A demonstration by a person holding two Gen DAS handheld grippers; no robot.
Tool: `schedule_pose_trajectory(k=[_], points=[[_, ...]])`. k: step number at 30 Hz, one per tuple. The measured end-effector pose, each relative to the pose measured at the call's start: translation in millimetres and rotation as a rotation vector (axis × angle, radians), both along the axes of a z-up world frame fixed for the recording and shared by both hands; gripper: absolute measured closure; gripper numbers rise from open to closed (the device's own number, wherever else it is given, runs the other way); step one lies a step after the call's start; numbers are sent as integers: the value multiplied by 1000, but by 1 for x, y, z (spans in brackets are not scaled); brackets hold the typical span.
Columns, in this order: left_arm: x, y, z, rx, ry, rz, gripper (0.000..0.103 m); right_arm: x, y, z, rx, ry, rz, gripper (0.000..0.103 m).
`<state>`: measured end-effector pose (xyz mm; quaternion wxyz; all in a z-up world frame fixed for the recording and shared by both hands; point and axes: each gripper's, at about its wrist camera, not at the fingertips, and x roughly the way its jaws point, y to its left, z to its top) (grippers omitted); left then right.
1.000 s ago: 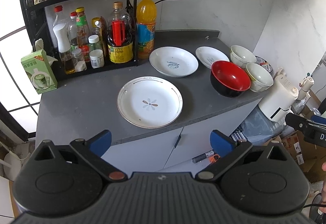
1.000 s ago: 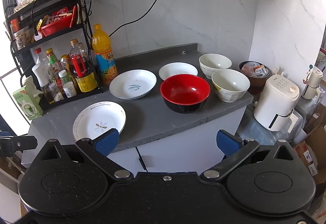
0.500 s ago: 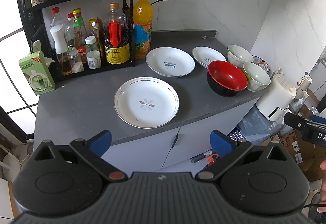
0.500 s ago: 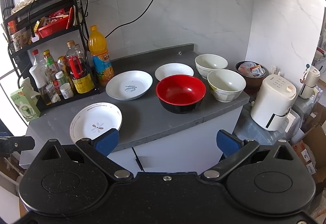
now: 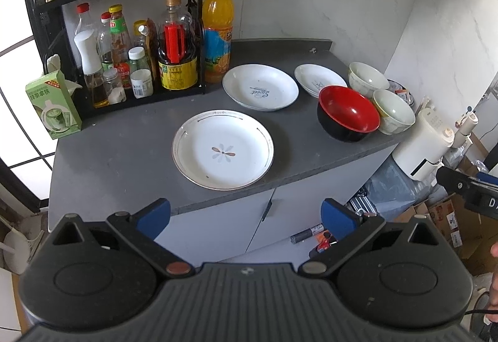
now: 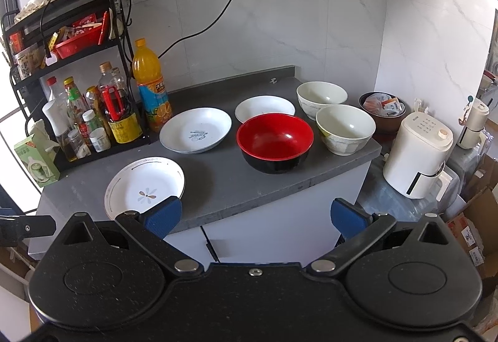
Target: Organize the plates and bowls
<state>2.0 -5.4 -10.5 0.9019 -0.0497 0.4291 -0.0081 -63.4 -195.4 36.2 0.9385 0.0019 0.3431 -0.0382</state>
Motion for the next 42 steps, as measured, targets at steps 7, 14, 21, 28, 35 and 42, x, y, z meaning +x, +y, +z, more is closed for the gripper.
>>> schedule_pose_trajectory(k=[7, 14, 21, 28, 35, 42], points=[[6, 0, 1, -6, -11, 22, 1, 6, -4, -1, 4, 1, 4, 0], [13, -5, 1, -11, -13, 34, 1, 16, -14, -4, 12, 2, -2, 0], [28, -16, -4, -3, -7, 43, 1, 30, -28, -12, 30, 17, 3, 0], [45, -37, -7, -4, -14, 52, 1, 49, -49, -15, 41, 20, 14, 0], [71, -66, -17, -33, -7, 72, 3, 71, -78, -17, 27, 19, 49, 0], [95, -95, -23, -56, -14, 92, 4, 94, -106, -20, 21, 37, 92, 1]])
